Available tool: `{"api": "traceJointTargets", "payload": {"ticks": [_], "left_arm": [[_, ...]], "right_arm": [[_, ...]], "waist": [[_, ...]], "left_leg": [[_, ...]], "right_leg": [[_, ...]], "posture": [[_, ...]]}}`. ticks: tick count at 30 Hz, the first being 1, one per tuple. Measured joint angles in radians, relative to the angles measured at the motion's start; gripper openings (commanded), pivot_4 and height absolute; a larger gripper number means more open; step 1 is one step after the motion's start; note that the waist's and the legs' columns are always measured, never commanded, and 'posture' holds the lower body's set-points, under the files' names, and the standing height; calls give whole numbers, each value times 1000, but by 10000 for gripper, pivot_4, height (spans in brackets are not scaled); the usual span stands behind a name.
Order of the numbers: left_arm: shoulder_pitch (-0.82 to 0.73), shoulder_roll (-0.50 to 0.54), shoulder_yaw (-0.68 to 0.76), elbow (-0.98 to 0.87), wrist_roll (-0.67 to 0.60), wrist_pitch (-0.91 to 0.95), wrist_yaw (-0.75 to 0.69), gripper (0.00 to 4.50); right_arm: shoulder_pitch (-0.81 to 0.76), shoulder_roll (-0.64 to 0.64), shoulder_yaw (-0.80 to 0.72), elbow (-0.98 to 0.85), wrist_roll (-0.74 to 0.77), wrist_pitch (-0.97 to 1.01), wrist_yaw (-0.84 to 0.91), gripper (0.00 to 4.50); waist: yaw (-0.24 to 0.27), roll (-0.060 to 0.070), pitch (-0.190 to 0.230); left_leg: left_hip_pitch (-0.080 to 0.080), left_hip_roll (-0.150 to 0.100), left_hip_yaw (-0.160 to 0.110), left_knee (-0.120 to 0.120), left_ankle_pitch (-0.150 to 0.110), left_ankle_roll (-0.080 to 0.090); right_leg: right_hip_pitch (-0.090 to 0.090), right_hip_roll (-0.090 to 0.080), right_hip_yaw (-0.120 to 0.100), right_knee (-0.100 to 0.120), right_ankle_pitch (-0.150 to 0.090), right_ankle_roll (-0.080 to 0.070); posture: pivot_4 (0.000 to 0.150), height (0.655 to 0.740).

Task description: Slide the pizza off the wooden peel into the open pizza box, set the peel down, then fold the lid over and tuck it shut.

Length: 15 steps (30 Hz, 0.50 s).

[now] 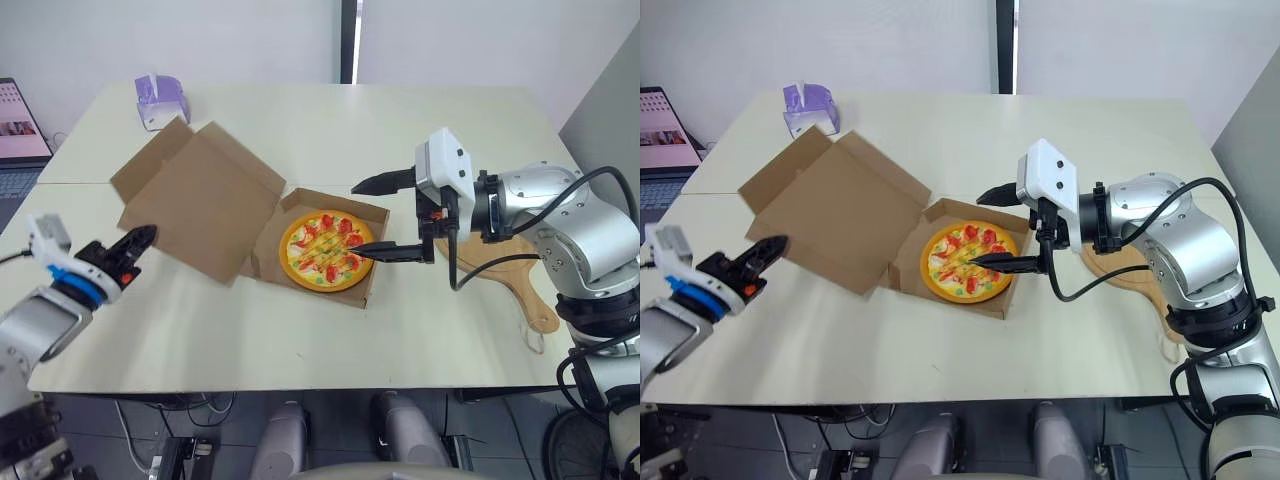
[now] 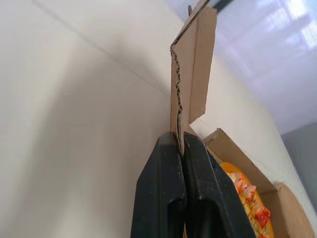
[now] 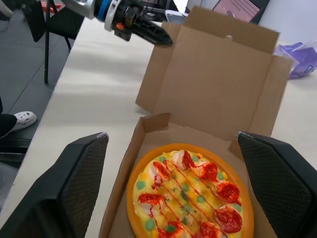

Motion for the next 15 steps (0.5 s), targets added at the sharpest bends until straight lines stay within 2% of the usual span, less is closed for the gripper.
{"api": "traceJointTargets", "payload": {"ticks": [7, 15], "left_arm": [[-115, 82, -240, -37, 335, -148, -205, 110], [-186, 51, -354, 4, 600, -332, -328, 110]], "right_arm": [[19, -10, 1, 97, -83, -85, -2, 45000], [33, -9, 0, 128, -122, -121, -9, 45000]], "waist": [[-1, -1, 1], [-1, -1, 1]], "left_leg": [[0, -3, 1, -2, 0, 0], [-10, -2, 0, -1, 0, 0]], "right_leg": [[-2, 1, 1, 0, 1, -3], [-11, 1, 1, 0, 2, -3]], "posture": [[1500, 7400], [1500, 7400]]}}
